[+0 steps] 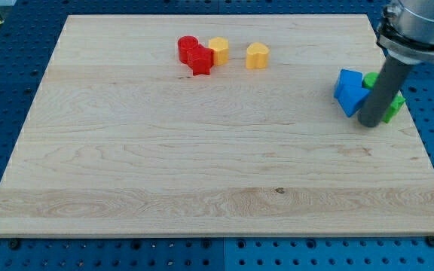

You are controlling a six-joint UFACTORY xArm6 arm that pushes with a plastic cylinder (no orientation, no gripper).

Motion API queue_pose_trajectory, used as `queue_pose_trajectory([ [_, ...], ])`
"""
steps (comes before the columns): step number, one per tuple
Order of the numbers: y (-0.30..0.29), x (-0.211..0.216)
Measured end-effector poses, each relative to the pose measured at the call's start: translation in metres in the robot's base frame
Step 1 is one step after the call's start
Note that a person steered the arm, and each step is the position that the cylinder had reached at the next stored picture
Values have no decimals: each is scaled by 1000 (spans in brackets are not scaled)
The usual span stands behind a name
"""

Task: Move the yellow heart diagonally bottom right to the red star

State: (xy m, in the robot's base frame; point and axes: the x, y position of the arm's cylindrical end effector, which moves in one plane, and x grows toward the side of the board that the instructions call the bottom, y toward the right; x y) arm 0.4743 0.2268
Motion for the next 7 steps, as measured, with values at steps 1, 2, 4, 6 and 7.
queue_pose_trajectory([
  [1, 0, 46],
  [2, -22, 54],
  [4, -28, 30],
  [6, -62, 13],
  [7, -86, -3],
])
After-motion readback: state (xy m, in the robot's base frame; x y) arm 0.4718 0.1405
